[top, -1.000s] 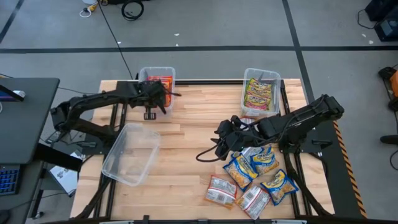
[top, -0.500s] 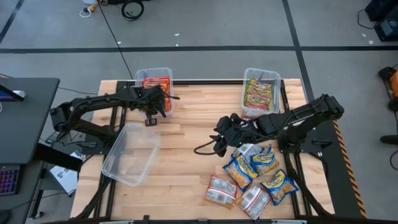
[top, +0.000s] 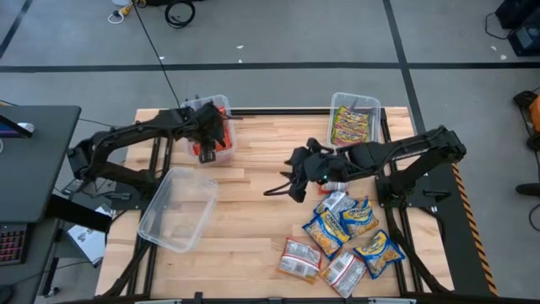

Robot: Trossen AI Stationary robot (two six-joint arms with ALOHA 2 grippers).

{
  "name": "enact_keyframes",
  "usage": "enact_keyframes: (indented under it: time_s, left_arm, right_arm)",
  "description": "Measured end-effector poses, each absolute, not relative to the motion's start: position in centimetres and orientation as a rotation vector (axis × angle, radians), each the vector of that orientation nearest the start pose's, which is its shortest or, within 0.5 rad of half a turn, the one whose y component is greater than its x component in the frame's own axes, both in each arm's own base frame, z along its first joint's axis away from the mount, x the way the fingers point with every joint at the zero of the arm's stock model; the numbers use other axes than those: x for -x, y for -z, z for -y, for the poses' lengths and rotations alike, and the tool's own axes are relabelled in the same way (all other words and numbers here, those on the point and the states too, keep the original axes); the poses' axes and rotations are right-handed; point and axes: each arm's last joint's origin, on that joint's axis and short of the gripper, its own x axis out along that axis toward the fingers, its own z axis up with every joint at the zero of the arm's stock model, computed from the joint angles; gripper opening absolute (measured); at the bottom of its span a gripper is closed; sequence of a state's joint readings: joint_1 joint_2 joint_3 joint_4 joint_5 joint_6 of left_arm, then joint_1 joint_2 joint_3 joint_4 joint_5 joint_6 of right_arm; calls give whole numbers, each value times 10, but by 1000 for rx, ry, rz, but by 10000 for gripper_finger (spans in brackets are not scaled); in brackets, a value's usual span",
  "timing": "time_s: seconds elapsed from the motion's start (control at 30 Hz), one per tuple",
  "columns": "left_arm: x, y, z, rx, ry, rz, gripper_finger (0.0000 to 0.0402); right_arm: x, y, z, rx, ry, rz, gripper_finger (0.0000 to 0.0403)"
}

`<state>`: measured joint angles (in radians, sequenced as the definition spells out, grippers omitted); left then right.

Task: Sort Maruchan noodles
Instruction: Put the orange noodle pack into the top left transparent bin

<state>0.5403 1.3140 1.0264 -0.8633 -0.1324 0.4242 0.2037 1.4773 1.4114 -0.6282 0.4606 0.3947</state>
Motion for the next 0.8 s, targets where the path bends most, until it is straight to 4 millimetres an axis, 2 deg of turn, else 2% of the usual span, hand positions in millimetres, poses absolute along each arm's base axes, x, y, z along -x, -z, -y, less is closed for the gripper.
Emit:
enact_keyframes:
  time_s: [0.13,0.2,0.4,0.53,0.67,0.8]
  left_arm:
    - [-207,-281,-139,-128,-382,-1196,151]
    - [-205,-289,-139,-78,-348,-1180,152]
    - [-214,-297,-116,302,-18,-973,153]
    - [-226,-288,-99,357,7,-971,153]
    - [-233,-264,-91,300,-133,-1007,153]
    - [-232,-253,-96,279,-281,-1003,153]
  right_arm:
    - [-313,-353,-43,-77,385,-601,169]
    - [-312,-351,-39,-81,389,-623,169]
    - [-312,-347,-35,-92,374,-671,169]
    - [-311,-346,-34,-88,374,-676,169]
    - [-311,-346,-34,-93,373,-677,169]
    - [-311,-346,-35,-99,372,-678,169]
